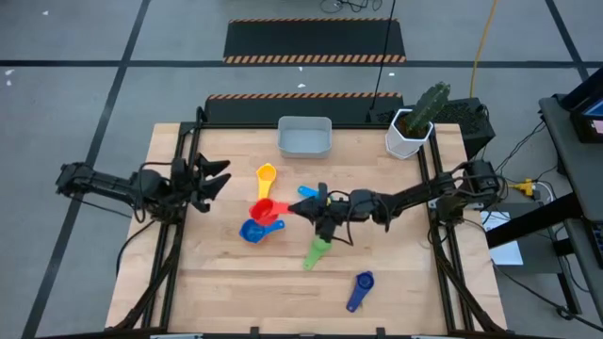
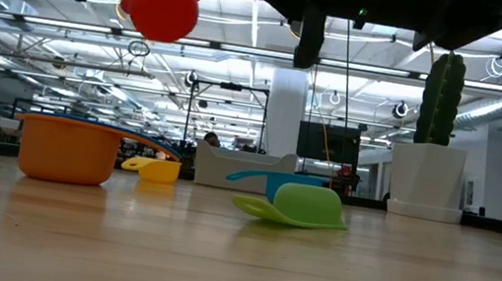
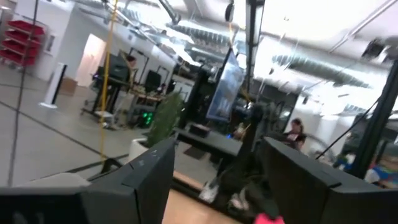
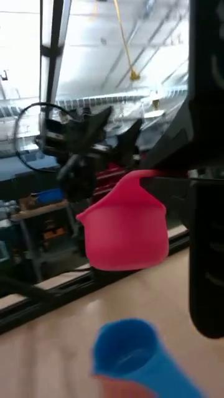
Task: Nest measuring cups in basket
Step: Stack the red measuring cup into the blue measuring cup
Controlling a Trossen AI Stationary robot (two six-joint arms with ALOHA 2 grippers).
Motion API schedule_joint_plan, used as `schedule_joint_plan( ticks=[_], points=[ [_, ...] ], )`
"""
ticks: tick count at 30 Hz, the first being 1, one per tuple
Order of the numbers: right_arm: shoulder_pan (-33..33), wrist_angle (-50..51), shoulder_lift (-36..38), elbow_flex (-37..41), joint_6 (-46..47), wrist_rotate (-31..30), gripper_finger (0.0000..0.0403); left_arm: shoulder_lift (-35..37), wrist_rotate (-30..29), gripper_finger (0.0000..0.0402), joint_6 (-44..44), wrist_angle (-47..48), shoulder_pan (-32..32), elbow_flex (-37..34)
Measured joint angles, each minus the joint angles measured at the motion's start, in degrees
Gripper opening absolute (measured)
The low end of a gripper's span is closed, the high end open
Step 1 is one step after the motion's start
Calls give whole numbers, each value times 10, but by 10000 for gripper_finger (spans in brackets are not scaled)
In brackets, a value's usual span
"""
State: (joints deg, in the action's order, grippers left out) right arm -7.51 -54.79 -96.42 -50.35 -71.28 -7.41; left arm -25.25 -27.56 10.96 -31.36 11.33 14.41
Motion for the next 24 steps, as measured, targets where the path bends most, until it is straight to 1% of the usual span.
schedule_joint_plan(
  ticks=[3, 6, 9, 11, 12, 14, 17, 21, 24],
  points=[
    [-1, 0, 0, 0, 40, 3, 0, 2, 0, 221, 0, 18, -8, 0],
    [0, -1, 0, 0, 73, 37, 0, 2, 8, 209, 0, 31, -16, 0],
    [2, -14, -9, 0, 82, 59, 0, 2, 22, 198, 0, 46, -25, 0],
    [5, -34, -22, 0, 83, 61, 0, 2, 29, 191, -1, 60, -30, 0],
    [8, -52, -32, 0, 87, 64, 0, 2, 31, 187, -3, 62, -33, 0],
    [13, -75, -59, -13, 102, 90, 0, 2, 36, 182, -6, 66, -40, 0],
    [19, -72, -103, -45, 99, 104, 0, 2, 51, 174, -8, 67, -51, 0],
    [28, -72, -149, -78, 83, 106, 0, 2, 70, 166, -4, 73, -57, 0],
    [40, -78, -168, -92, 110, 130, 0, 2, 72, 163, -3, 82, -57, 0]
  ],
)
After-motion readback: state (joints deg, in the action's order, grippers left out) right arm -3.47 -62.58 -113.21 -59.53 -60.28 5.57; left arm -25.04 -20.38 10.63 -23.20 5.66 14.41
